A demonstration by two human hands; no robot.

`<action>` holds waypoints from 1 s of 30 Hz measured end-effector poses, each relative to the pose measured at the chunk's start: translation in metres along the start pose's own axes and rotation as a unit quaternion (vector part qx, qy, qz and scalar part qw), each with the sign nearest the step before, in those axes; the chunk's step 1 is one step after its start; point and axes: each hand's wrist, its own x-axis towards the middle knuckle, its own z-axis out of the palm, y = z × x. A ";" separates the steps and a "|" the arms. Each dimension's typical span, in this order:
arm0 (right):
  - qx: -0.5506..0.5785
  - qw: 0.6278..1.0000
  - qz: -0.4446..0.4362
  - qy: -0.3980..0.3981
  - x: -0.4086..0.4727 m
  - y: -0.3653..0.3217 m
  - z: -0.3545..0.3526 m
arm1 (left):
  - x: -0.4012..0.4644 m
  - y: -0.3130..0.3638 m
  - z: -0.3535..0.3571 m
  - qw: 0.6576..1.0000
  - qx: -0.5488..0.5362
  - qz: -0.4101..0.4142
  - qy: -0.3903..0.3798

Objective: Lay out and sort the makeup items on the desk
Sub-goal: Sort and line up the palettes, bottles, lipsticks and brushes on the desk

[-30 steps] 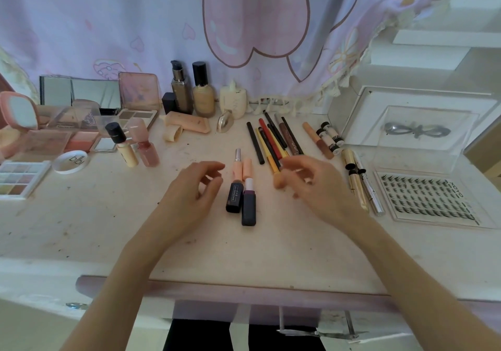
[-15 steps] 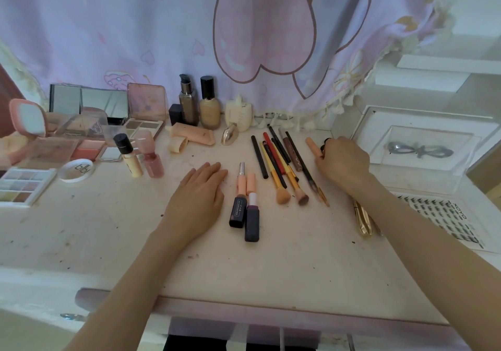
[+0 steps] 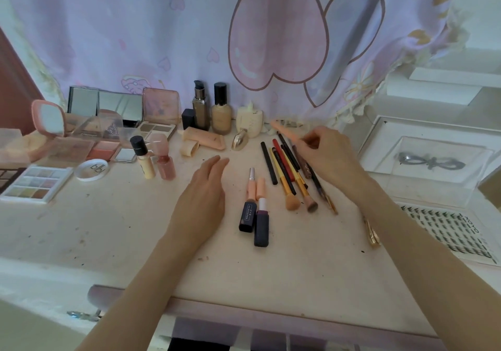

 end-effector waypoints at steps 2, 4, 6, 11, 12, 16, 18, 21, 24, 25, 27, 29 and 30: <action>0.110 0.992 0.006 -0.065 -0.010 -0.018 0.003 | -0.002 0.002 -0.002 0.997 -0.003 0.029 0.065; 0.193 0.976 0.000 -0.100 -0.019 -0.032 0.010 | -0.003 0.000 0.000 0.992 0.000 0.077 0.096; 0.270 0.956 0.003 -0.116 -0.026 -0.041 0.018 | -0.004 0.000 0.001 0.989 0.011 0.113 0.099; 0.446 0.883 0.065 -0.129 -0.034 -0.049 0.039 | -0.006 0.006 -0.003 0.982 -0.042 0.096 0.154; 0.455 0.878 0.071 -0.128 -0.034 -0.047 0.043 | -0.006 0.006 -0.004 0.981 -0.053 0.089 0.164; 0.492 0.856 0.065 -0.142 -0.032 -0.040 0.053 | -0.008 0.011 -0.007 0.986 -0.069 0.070 0.134; 0.511 0.844 0.039 -0.158 -0.032 -0.035 0.054 | -0.008 0.012 -0.006 0.991 -0.089 0.046 0.094; 0.512 0.839 0.011 -0.183 -0.036 -0.027 0.052 | -0.007 0.011 -0.004 0.990 -0.113 0.040 0.072; 0.450 0.880 0.038 -0.151 -0.036 -0.026 0.052 | -0.008 0.007 -0.006 0.991 -0.085 0.075 0.076; 0.419 0.897 0.060 -0.129 -0.035 -0.026 0.053 | -0.008 0.007 -0.006 0.991 -0.069 0.093 0.072; 0.401 0.904 0.106 -0.108 -0.032 -0.024 0.054 | -0.007 0.008 -0.004 0.990 -0.052 0.118 0.061; 0.449 0.877 0.130 -0.108 -0.030 -0.022 0.054 | -0.007 0.010 -0.002 0.988 -0.056 0.132 0.062; 0.473 0.865 0.129 -0.108 -0.029 -0.020 0.052 | -0.007 0.009 -0.001 0.987 -0.060 0.131 0.067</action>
